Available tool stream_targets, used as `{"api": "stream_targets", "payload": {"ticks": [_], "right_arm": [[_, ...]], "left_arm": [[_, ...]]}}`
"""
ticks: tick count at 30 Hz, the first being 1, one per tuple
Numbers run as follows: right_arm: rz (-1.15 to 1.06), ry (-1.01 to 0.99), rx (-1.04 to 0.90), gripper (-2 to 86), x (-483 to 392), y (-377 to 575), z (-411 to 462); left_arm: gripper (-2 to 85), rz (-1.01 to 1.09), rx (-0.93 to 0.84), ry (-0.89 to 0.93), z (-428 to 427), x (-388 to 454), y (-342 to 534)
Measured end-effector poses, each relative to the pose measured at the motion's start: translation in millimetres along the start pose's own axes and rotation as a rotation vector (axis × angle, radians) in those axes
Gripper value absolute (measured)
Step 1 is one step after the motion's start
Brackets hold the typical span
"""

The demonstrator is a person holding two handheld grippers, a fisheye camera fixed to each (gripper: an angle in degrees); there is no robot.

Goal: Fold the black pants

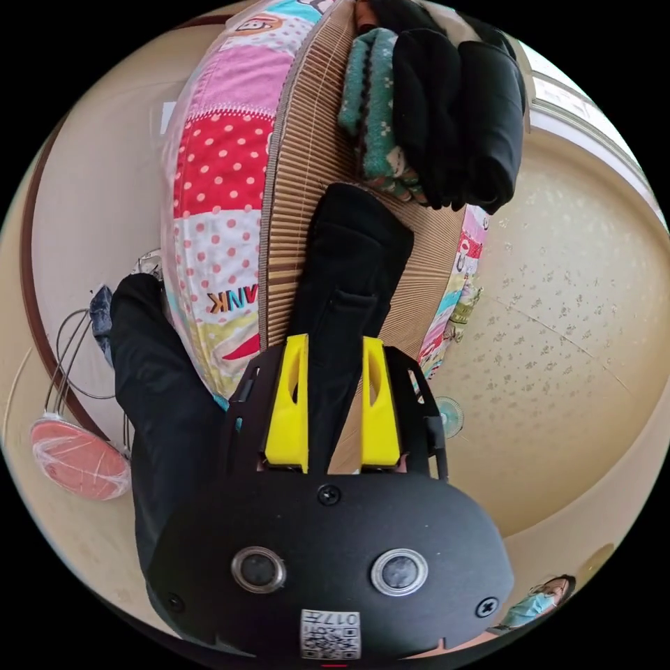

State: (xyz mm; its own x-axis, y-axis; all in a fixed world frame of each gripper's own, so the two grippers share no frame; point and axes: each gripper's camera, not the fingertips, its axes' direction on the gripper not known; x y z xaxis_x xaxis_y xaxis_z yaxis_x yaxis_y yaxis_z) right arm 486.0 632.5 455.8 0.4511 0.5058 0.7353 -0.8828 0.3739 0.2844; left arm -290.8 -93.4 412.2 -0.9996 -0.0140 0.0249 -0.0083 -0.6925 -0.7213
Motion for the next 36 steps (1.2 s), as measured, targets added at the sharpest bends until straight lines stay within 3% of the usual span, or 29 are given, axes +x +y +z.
{"api": "stream_targets", "payload": {"ticks": [6,13,19,23,25,29,33,36], "right_arm": [[0.339,0.050,-0.103,1.2,71.0,47.5,20.7],[0.249,0.089,-0.172,0.3,47.9,97.3,39.5],[0.284,0.004,-0.169,0.2,41.3,128.7,53.5],[0.325,-0.068,-0.180,0.2,47.7,139.5,68.7],[0.346,-0.123,-0.194,0.2,52.4,142.1,79.2],[0.334,-0.223,-0.179,0.3,57.4,135.8,84.1],[0.301,-0.279,-0.186,0.3,63.8,114.3,83.8],[0.268,-0.278,-0.215,0.3,66.9,94.1,83.2]], "left_arm": [[16.4,0.134,-0.087,-0.171,7.7,33.8,-46.4],[16.9,0.189,-0.144,-0.304,29.8,41.5,-93.6],[13.8,0.166,-0.172,-0.221,45.1,15.4,-114.4],[9.1,0.067,-0.249,-0.018,41.9,-17.5,-127.4],[7.8,0.138,-0.291,0.067,38.4,-14.7,-128.9],[7.0,0.507,-0.461,0.234,36.9,45.6,-95.8],[6.9,0.987,-0.670,0.140,53.7,134.7,13.7],[7.7,1.224,-0.828,0.084,90.6,170.1,111.9]]}}
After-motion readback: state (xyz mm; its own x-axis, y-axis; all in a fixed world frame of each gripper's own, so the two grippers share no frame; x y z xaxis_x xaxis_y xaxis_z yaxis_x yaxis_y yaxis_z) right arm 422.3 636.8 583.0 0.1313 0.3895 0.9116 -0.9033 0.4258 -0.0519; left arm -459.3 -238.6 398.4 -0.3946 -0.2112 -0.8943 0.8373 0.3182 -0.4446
